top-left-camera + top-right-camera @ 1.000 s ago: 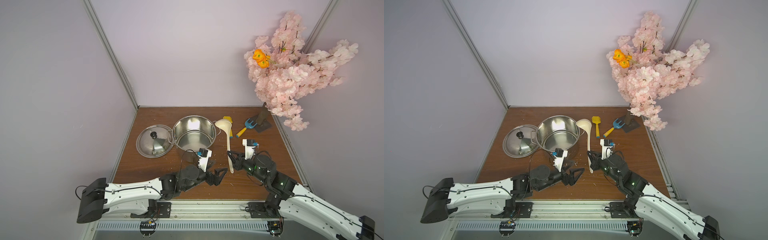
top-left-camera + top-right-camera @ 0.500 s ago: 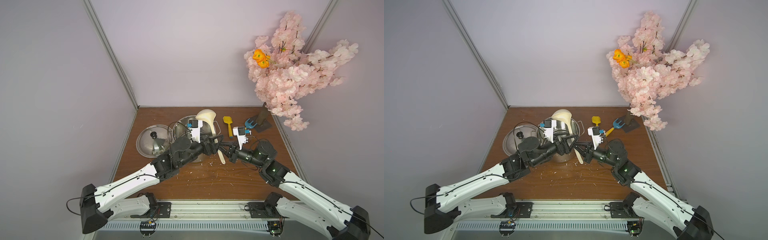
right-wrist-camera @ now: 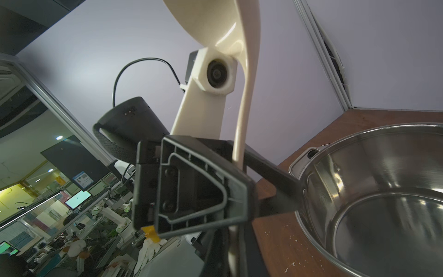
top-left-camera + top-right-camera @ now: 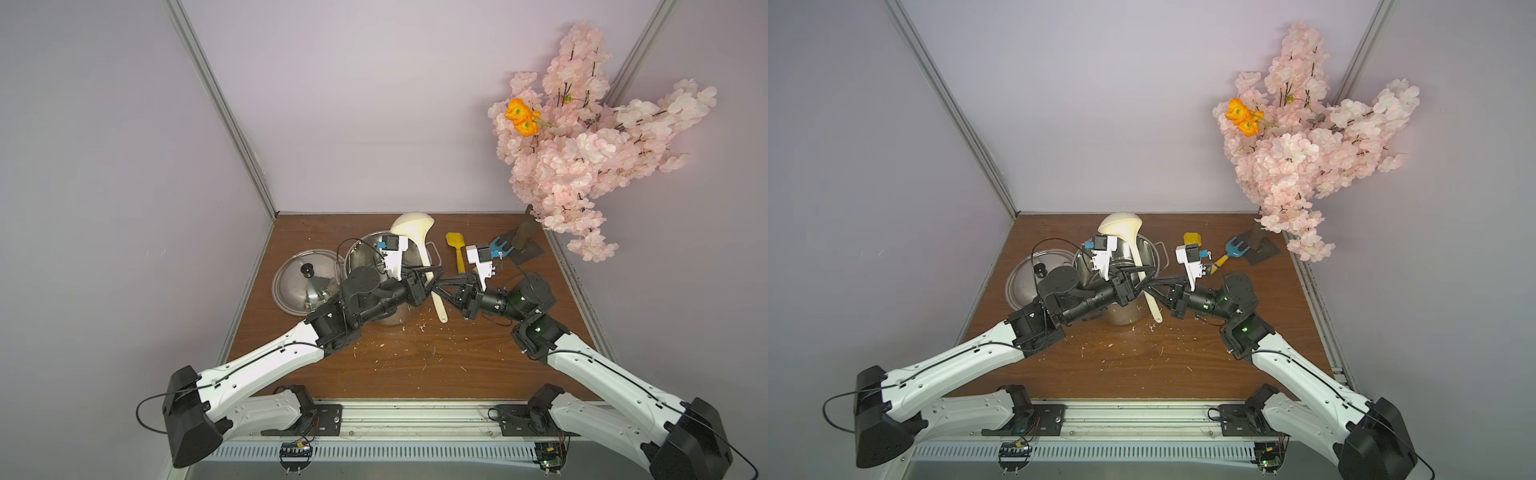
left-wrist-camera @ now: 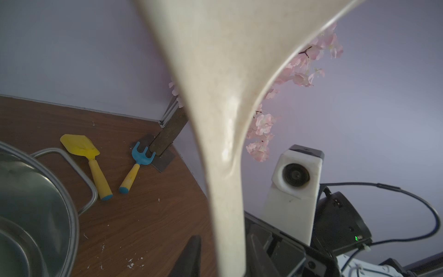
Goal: Stir the soup with a spoon
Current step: Pick up the spoon from the center of the board.
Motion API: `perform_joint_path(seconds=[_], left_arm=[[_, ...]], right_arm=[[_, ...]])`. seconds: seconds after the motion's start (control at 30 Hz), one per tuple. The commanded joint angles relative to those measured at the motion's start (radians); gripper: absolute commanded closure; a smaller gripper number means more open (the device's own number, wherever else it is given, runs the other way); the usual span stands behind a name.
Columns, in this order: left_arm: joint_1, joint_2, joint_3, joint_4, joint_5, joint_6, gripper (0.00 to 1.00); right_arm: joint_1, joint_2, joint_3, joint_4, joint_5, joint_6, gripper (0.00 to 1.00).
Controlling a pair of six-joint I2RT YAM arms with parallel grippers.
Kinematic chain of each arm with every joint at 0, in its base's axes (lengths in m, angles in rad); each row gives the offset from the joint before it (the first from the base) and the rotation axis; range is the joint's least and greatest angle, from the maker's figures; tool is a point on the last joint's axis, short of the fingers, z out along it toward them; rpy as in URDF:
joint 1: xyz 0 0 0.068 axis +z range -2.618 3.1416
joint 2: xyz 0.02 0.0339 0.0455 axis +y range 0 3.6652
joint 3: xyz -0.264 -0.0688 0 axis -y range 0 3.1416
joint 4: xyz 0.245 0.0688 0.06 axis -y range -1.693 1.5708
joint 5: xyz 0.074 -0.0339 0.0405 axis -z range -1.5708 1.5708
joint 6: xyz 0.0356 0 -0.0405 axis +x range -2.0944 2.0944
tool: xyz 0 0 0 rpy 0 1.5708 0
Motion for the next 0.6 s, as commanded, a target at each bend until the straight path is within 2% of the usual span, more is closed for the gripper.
perform_joint_path(seconds=[0.0, 0.2, 0.27, 0.43, 0.57], left_arm=[[0.013, -0.006, -0.019, 0.044, 0.054, -0.002, 0.79], [0.019, -0.011, -0.034, 0.089, 0.060, -0.030, 0.99], [0.024, -0.016, -0.042, 0.112, 0.058, -0.052, 1.00], [0.050, -0.035, -0.085, 0.181, 0.031, -0.150, 1.00], [0.065, -0.055, -0.145, 0.294, -0.010, -0.243, 1.00]], right_arm=[[-0.014, -0.009, -0.013, 0.106, -0.057, 0.040, 1.00], [-0.024, -0.017, -0.033, 0.144, -0.069, 0.072, 1.00], [-0.026, -0.026, -0.049, 0.158, -0.069, 0.079, 0.97], [-0.026, -0.070, -0.133, 0.205, -0.040, 0.088, 0.54], [-0.023, -0.096, -0.256, 0.358, 0.005, 0.148, 0.37]])
